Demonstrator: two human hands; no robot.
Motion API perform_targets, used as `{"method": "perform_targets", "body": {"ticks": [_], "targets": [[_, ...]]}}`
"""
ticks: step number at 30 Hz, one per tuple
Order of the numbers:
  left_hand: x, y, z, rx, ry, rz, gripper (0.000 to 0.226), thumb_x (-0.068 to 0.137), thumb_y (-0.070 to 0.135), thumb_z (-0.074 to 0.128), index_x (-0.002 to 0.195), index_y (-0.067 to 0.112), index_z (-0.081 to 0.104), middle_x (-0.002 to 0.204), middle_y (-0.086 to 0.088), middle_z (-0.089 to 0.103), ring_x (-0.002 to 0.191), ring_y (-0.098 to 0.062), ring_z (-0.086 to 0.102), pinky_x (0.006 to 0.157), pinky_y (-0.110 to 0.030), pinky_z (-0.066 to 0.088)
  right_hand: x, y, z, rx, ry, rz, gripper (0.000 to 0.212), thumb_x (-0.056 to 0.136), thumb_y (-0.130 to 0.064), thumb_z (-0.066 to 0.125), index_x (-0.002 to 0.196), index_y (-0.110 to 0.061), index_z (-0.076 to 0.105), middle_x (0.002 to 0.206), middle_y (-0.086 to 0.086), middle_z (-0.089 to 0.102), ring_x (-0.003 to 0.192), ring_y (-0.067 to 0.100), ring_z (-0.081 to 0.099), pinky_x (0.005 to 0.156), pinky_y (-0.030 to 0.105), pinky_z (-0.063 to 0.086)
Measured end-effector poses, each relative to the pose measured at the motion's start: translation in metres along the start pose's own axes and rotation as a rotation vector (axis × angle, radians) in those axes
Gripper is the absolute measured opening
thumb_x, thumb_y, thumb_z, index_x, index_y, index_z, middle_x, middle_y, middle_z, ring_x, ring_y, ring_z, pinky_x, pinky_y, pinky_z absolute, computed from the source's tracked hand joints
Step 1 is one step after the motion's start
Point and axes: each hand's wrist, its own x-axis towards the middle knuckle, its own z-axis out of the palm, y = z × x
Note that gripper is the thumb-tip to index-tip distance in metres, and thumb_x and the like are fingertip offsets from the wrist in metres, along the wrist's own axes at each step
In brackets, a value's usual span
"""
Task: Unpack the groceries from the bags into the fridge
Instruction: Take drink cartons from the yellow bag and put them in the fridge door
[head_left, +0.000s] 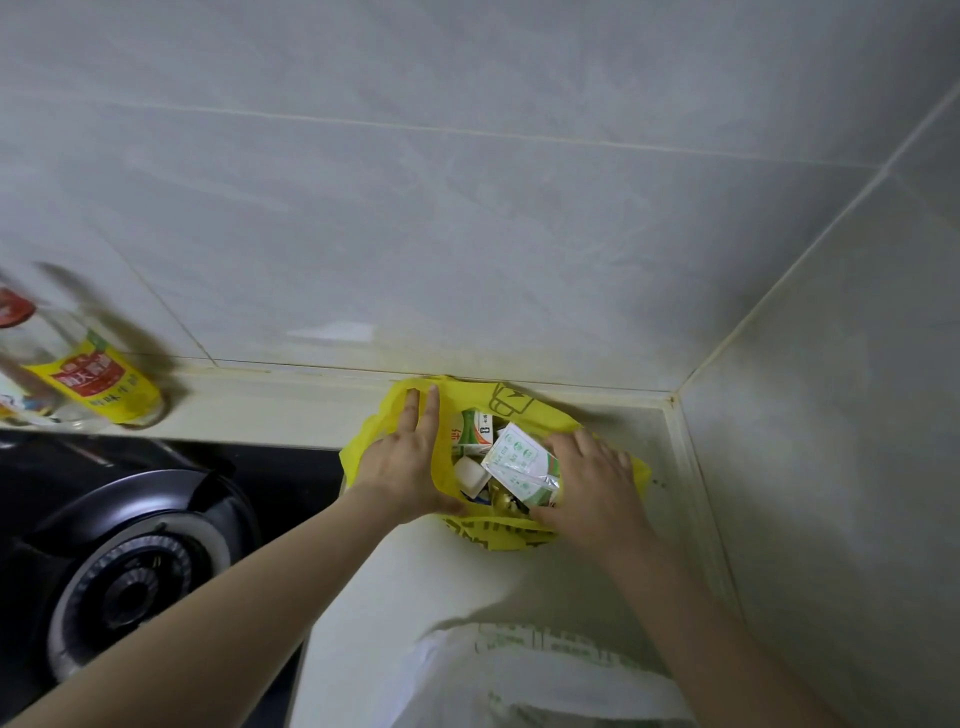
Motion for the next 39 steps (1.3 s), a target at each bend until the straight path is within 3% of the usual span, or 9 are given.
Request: {"method": "perform_targets", "body": {"ticks": [3,5,9,11,13,19,26,29,39], "targets": [[0.003,0.003,0.003,0.015,-0.026,-0.001,0.143,0.054,0.070,0.076,0.148,0.025,-0.023,0.160,-0.009,-0.015,0.130,-0.027,0.046,0.094,-0.034,0.045,0.002,0.000,0.000,-0.008,-0.088,0.037,0.078,0.068,-0.047,0.074,0.134,-0.027,0.038,0.126,-0.004,0.046,0.120,0.018,0.044,0.098,0.036,0.031],[0.000,0.005,0.002,0.017,0.040,0.020,0.132,0.059,0.068,0.074,0.152,0.024,-0.008,0.160,-0.009,-0.001,0.121,-0.027,0.053,0.089,-0.034,0.048,0.003,0.000,-0.001,-0.020,-0.131,0.052,0.081,0.069,-0.047,0.073,0.137,-0.026,0.035,0.130,-0.003,0.046,0.123,0.020,0.043,0.101,0.038,0.031],[-0.003,0.003,0.001,-0.180,0.259,0.218,0.075,0.070,0.046,0.077,0.132,0.016,0.049,0.125,-0.002,0.049,0.078,-0.020,0.060,0.069,-0.034,0.052,0.003,0.002,0.000,-0.033,-0.140,0.055,0.080,0.072,-0.046,0.071,0.139,-0.026,0.032,0.132,-0.004,0.045,0.125,0.020,0.041,0.100,0.038,0.032],[-0.003,0.004,0.002,-0.266,0.247,0.344,0.042,0.076,0.031,0.076,0.113,0.015,0.063,0.101,0.000,0.059,0.076,-0.017,0.058,0.068,-0.029,0.050,0.002,0.002,0.002,-0.025,-0.126,0.053,0.080,0.071,-0.045,0.070,0.139,-0.026,0.032,0.130,-0.004,0.046,0.123,0.019,0.042,0.098,0.037,0.033],[0.002,0.005,0.004,-0.269,0.197,0.375,0.027,0.082,0.026,0.072,0.107,0.018,0.068,0.099,0.002,0.061,0.082,-0.014,0.057,0.069,-0.018,0.040,0.001,0.002,0.003,-0.007,-0.117,0.060,0.080,0.069,-0.045,0.070,0.138,-0.026,0.034,0.128,-0.004,0.048,0.121,0.020,0.044,0.096,0.036,0.034],[0.026,-0.004,0.014,-0.152,0.169,0.273,0.046,0.080,0.035,0.070,0.120,0.016,0.060,0.120,-0.001,0.060,0.107,-0.023,0.057,0.087,-0.031,0.047,0.005,0.005,0.000,0.100,-0.113,0.094,0.073,0.065,-0.048,0.071,0.129,-0.025,0.044,0.119,-0.004,0.056,0.111,0.020,0.051,0.089,0.035,0.038],[0.045,-0.005,0.013,-0.051,0.128,0.180,0.044,0.078,0.048,0.068,0.109,0.019,0.058,0.118,-0.001,0.054,0.103,-0.022,0.054,0.084,-0.033,0.047,0.007,0.006,-0.011,0.192,-0.106,0.116,0.074,0.065,-0.045,0.075,0.130,-0.026,0.047,0.114,-0.007,0.060,0.100,0.016,0.056,0.076,0.025,0.038],[0.051,0.000,0.012,-0.041,0.131,0.154,0.056,0.077,0.055,0.068,0.118,0.018,0.057,0.124,-0.002,0.049,0.110,-0.022,0.052,0.090,-0.033,0.047,0.002,0.007,-0.012,0.292,-0.076,0.149,0.068,0.064,-0.041,0.076,0.125,-0.028,0.050,0.106,-0.011,0.060,0.089,0.012,0.054,0.070,0.025,0.041],[0.060,0.007,0.014,0.110,0.097,0.153,0.063,0.082,0.037,0.066,0.138,0.030,0.039,0.130,-0.010,0.036,0.121,-0.030,0.041,0.102,-0.034,0.037,-0.009,0.011,-0.020,0.368,-0.067,0.193,0.069,0.065,-0.035,0.079,0.127,-0.026,0.051,0.113,-0.005,0.060,0.095,0.013,0.058,0.080,0.030,0.051]]}}
